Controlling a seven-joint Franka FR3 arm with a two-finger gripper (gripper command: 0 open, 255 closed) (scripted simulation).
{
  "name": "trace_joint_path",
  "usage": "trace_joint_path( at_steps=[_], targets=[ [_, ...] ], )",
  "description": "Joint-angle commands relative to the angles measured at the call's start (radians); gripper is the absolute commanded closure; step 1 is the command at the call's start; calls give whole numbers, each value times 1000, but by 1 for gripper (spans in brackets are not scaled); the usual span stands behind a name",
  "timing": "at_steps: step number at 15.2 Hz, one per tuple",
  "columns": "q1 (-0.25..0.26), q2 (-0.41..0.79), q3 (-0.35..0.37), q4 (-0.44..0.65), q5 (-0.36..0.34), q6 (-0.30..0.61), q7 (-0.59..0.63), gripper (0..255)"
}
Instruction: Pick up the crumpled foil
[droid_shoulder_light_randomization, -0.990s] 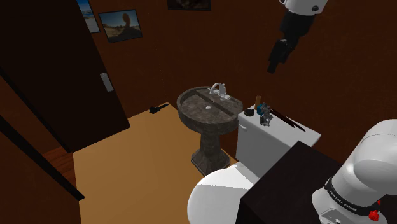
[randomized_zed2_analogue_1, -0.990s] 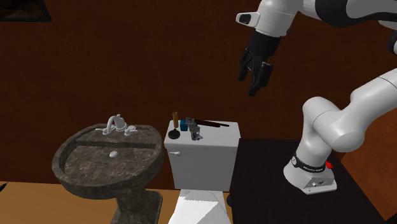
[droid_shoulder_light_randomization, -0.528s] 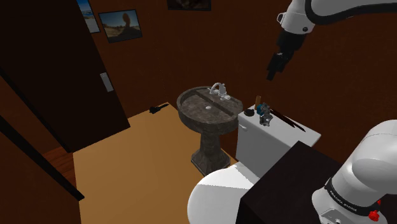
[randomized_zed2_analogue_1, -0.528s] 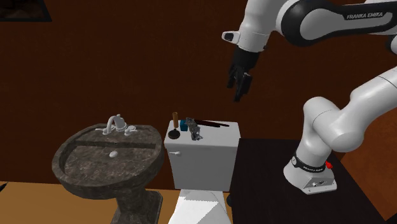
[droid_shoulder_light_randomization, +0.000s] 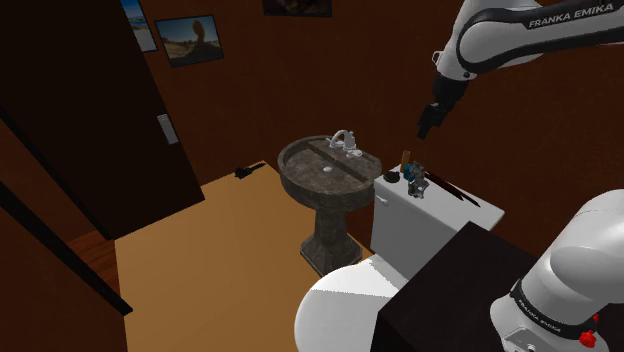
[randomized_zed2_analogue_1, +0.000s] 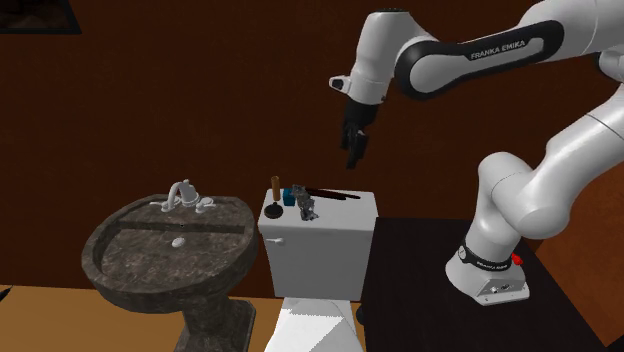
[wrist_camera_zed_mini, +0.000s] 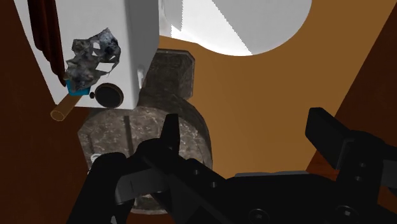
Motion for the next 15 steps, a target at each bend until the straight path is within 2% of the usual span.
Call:
trace_joint_path(
  at_steps=[1, 9, 15],
  targets=[
    [-8, 59, -36, 4, -3, 53, -33, 0],
    [-22, 298, -171, 29, 35, 247, -173, 0],
    [-18, 517, -262, 100, 149, 362, -323, 0]
  ],
)
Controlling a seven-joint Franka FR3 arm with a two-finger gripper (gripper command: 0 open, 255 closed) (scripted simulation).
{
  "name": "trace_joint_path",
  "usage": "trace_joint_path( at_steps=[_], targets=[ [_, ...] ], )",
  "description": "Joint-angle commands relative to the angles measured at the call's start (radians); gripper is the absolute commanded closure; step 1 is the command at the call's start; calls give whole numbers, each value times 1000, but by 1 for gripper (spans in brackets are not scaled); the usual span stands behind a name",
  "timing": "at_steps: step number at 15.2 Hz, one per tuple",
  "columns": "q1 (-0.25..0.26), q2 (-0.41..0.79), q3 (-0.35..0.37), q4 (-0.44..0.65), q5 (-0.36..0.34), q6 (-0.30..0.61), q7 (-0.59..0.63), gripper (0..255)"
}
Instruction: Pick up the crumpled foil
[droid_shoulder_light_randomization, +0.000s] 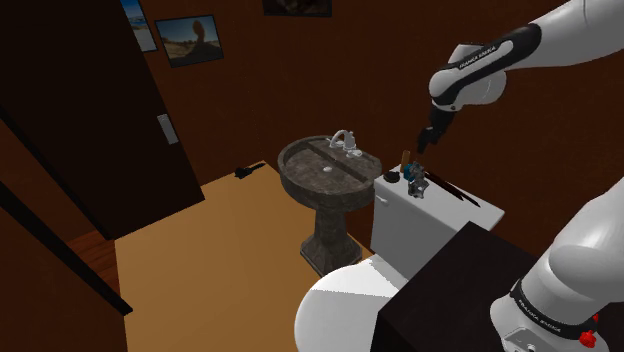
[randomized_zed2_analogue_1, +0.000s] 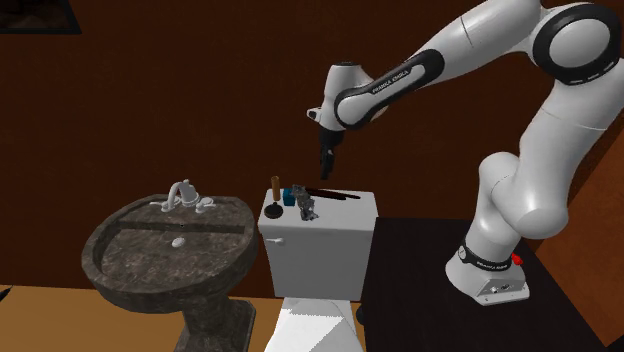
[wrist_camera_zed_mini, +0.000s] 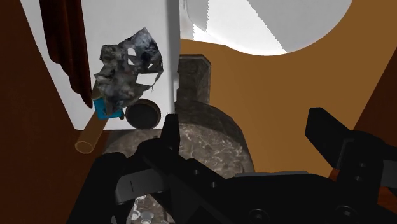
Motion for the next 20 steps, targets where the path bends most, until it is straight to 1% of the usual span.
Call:
trace_joint_path(
  at_steps=[1, 4, 6, 9, 12, 17, 20],
  targets=[
    [-2, 76, -26, 24, 52, 37, -60, 0],
    [-16, 197, -48, 81, 148, 71, -156, 0],
    [-36, 280, -50, 126, 216, 86, -219, 0],
    [-82, 401, -36, 202, 309, 97, -304, 0],
    [-138, 519, -11, 288, 385, 99, -372, 0],
    [-235, 710, 34, 451, 469, 88, -445, 0],
    [-247, 737, 46, 461, 484, 103, -457, 0]
  ],
)
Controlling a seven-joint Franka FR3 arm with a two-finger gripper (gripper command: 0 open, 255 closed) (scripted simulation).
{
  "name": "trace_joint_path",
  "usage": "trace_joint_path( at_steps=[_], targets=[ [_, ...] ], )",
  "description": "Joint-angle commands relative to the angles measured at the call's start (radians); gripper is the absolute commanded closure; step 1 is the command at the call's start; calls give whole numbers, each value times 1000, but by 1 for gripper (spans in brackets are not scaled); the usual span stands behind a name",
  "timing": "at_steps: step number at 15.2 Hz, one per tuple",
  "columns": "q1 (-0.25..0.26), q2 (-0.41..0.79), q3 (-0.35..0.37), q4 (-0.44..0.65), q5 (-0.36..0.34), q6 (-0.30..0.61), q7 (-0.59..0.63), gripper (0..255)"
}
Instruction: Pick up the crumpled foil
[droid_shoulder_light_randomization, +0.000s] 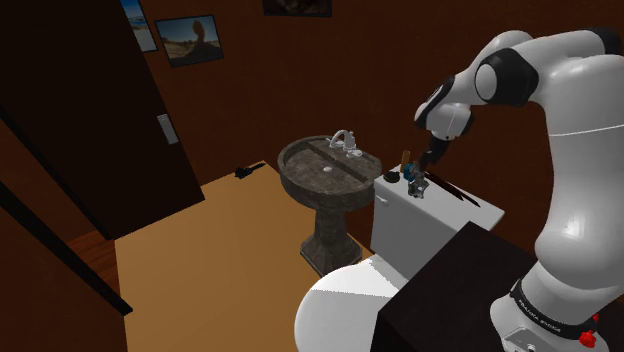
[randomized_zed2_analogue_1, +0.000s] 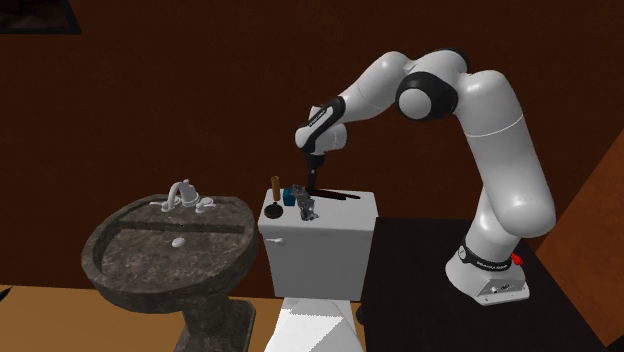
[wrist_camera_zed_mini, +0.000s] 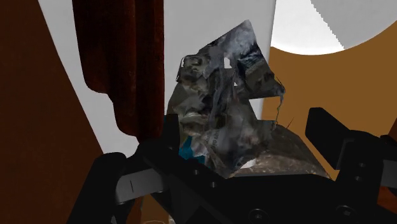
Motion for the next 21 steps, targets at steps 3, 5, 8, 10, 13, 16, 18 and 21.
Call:
trace_joint_path(
  at_steps=[3, 5, 8, 10, 13, 16, 18, 21],
  targets=[
    [-17, 43, 20, 12, 26, 29, -23, 0],
    [-27, 71, 34, 20, 42, 48, -36, 0],
    [-27, 69, 35, 15, 43, 51, -37, 255],
    [-27, 69, 34, 15, 43, 50, -37, 255],
    [-27, 69, 34, 15, 43, 51, -37, 255],
    [-27, 68, 34, 14, 43, 51, -37, 255],
    [-23, 60, 29, 17, 36, 41, -31, 255],
    [-12, 28, 13, 8, 17, 18, -15, 255]
  ],
)
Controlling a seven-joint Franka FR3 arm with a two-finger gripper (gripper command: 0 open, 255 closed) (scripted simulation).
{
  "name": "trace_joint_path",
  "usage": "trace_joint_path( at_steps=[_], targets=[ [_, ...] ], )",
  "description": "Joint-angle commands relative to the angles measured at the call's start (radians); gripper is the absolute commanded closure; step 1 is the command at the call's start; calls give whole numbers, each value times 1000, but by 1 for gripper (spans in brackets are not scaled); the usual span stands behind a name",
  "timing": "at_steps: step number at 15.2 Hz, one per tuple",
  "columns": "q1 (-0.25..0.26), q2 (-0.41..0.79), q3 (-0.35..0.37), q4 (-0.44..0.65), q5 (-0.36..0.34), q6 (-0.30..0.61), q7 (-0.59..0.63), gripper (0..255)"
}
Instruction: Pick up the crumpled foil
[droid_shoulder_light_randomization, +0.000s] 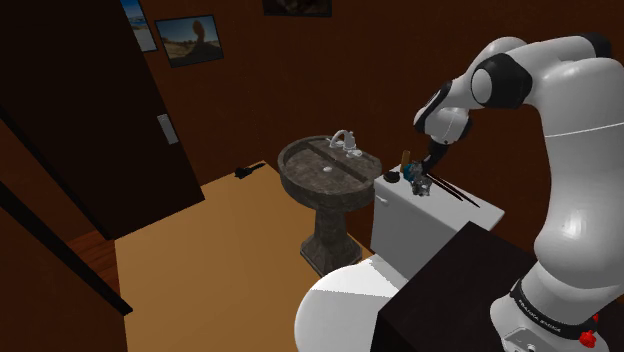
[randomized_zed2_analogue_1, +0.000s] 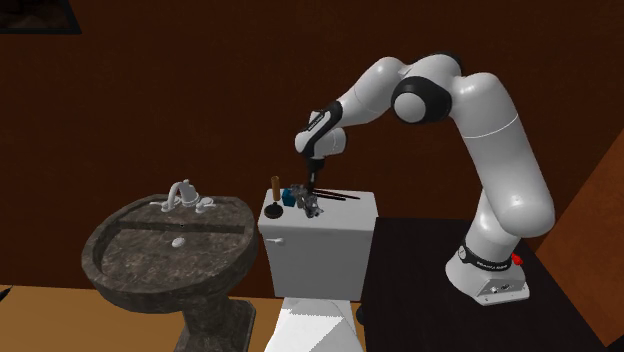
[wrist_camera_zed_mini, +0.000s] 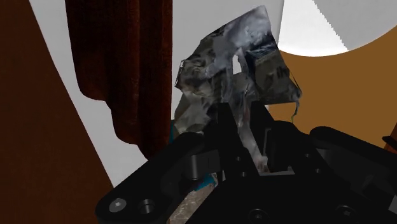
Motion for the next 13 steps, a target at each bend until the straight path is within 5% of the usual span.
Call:
trace_joint_path(
  at_steps=[1, 13],
  targets=[
    [8, -23, -11, -7, -12, -14, 10, 255],
    [43, -124, -60, -19, -81, -98, 65, 255]
  ],
)
